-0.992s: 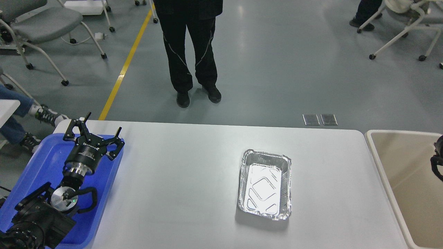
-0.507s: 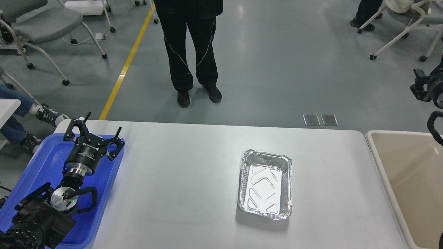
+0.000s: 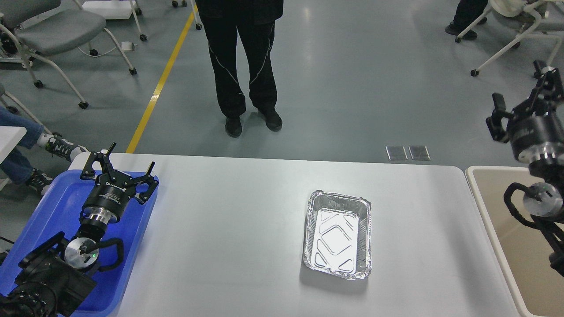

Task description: Tidy desktop

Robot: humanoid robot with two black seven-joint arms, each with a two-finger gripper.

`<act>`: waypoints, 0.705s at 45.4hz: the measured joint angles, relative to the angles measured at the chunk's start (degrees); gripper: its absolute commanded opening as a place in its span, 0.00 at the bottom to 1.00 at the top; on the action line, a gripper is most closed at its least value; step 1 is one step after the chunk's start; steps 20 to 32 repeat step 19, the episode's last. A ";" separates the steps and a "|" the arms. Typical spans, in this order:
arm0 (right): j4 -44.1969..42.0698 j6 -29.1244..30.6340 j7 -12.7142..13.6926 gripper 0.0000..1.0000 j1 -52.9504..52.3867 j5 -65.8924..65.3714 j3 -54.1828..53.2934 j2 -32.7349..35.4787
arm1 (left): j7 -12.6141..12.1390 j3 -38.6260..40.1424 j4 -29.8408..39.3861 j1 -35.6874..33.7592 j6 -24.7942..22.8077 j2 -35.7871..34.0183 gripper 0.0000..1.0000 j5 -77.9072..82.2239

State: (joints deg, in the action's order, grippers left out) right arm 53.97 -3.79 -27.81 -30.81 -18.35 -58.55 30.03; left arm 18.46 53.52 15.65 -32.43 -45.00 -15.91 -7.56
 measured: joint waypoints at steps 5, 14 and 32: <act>0.02 0.28 -0.63 1.00 2.74 -0.30 -0.19 -2.69 | 0.00 0.00 0.00 0.00 0.00 0.00 1.00 -0.01; -0.31 0.58 -1.29 1.00 5.74 -0.61 -0.47 -6.62 | 0.00 0.00 0.01 0.00 0.00 0.00 1.00 0.00; -0.40 0.63 -1.46 1.00 6.38 -0.67 -0.59 -7.80 | 0.00 0.00 0.01 0.00 0.00 0.00 1.00 0.00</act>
